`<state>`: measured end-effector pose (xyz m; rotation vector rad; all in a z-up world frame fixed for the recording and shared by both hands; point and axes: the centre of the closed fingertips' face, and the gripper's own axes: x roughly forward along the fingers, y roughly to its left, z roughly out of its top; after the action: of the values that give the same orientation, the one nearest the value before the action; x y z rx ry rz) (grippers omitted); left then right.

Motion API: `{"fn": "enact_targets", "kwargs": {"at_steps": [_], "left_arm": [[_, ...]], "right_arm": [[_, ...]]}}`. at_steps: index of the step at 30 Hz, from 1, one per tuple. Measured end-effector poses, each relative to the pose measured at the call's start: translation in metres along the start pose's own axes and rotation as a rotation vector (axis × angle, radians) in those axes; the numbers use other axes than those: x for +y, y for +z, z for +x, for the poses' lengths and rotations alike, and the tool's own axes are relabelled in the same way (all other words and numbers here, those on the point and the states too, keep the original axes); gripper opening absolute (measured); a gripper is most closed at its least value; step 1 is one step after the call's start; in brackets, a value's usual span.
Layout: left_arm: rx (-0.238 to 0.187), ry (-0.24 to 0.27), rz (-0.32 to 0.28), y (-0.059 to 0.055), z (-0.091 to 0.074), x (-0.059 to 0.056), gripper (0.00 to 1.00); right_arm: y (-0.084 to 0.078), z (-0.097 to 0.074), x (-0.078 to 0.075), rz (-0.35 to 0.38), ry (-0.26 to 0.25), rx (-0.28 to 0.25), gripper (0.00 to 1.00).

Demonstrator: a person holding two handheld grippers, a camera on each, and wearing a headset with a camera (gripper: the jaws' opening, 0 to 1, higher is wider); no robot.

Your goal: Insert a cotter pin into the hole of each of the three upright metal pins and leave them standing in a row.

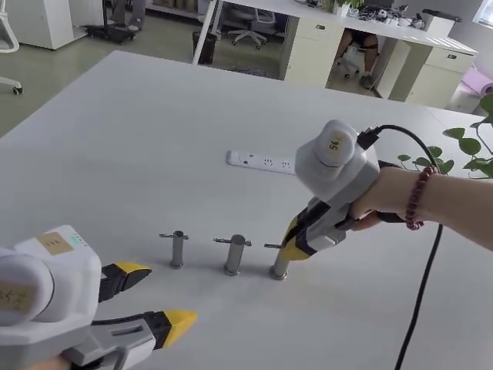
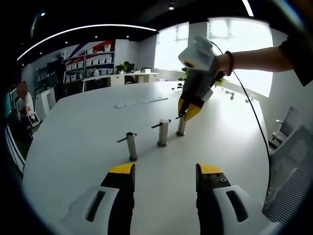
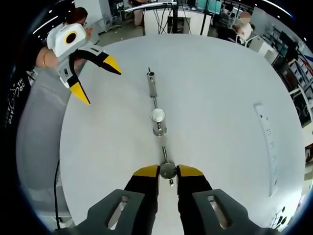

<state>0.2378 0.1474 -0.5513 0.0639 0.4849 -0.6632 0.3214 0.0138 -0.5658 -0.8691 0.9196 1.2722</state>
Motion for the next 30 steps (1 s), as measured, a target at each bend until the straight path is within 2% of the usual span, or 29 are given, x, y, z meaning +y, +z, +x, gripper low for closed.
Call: {"fn": "enact_targets", "kwargs": {"at_steps": [9,11,13,17,22,24,27,30], "left_arm": [[-0.001,0.003,0.005,0.001,-0.002,0.001,0.5],[0.001,0.005,0.007,0.001,-0.002,0.001,0.51],[0.006,0.008,0.005,0.0,-0.003,0.002,0.51],[0.003,0.013,-0.005,0.002,-0.005,0.004,0.52],[-0.003,0.022,-0.01,0.009,-0.01,0.007,0.54],[-0.008,0.031,-0.01,0.012,-0.014,0.009,0.55],[-0.014,0.038,-0.025,0.015,-0.018,0.012,0.57],[-0.012,0.042,-0.033,0.017,-0.021,0.012,0.58]], "right_arm": [[-0.002,0.002,-0.002,0.01,-0.015,0.011,0.09],[-0.002,0.003,-0.004,0.022,-0.016,0.006,0.09],[0.0,0.002,-0.005,0.065,-0.019,-0.013,0.1],[0.001,-0.004,-0.008,0.085,-0.039,-0.031,0.16],[0.005,-0.016,-0.007,0.174,-0.075,-0.092,0.25],[0.008,-0.021,-0.008,0.232,-0.104,-0.13,0.28],[0.01,-0.031,-0.005,0.304,-0.125,-0.186,0.32],[0.007,-0.039,0.0,0.36,-0.157,-0.221,0.37]]}}
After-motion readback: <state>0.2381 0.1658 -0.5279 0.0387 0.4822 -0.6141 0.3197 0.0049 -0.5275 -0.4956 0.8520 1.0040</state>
